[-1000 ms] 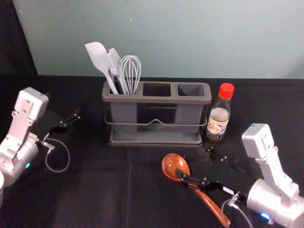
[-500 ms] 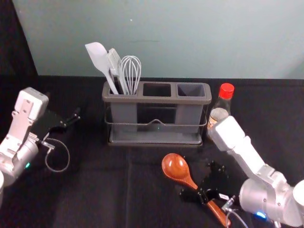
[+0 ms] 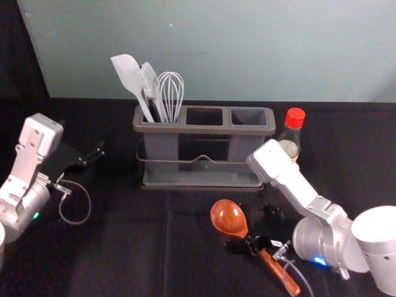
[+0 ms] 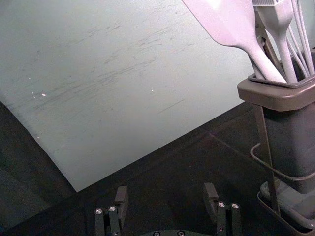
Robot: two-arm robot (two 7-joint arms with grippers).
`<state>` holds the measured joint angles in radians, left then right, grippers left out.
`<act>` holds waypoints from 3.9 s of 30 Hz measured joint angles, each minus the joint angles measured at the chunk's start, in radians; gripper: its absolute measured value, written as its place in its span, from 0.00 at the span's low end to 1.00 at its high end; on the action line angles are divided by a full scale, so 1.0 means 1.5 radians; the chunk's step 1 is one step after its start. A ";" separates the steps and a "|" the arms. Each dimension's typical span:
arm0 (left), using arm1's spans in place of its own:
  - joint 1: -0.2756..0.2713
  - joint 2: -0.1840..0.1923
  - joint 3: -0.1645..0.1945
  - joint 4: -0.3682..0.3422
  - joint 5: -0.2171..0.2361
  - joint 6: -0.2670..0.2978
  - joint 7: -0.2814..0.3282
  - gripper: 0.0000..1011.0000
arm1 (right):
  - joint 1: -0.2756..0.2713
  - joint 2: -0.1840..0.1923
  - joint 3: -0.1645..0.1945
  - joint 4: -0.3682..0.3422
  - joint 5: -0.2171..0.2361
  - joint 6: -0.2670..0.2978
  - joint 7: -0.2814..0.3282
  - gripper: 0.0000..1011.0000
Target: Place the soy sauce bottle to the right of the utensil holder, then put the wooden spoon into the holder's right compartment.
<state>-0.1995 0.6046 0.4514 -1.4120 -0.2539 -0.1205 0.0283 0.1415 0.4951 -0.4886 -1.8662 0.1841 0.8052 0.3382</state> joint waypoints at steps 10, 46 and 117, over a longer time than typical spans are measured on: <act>0.000 0.000 0.000 0.000 0.000 0.000 0.000 0.99 | 0.039 -0.042 -0.008 0.056 -0.015 0.016 0.014 0.99; 0.000 0.000 0.000 0.000 0.000 0.000 0.000 0.99 | 0.029 -0.120 0.024 0.099 -0.066 0.012 0.000 0.99; 0.000 0.000 0.000 0.000 0.000 0.000 0.000 0.99 | 0.031 -0.165 0.051 0.124 -0.163 0.026 0.079 0.92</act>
<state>-0.1995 0.6047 0.4514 -1.4120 -0.2539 -0.1205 0.0283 0.1874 0.2482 -0.4117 -1.6797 -0.0602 0.8436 0.4573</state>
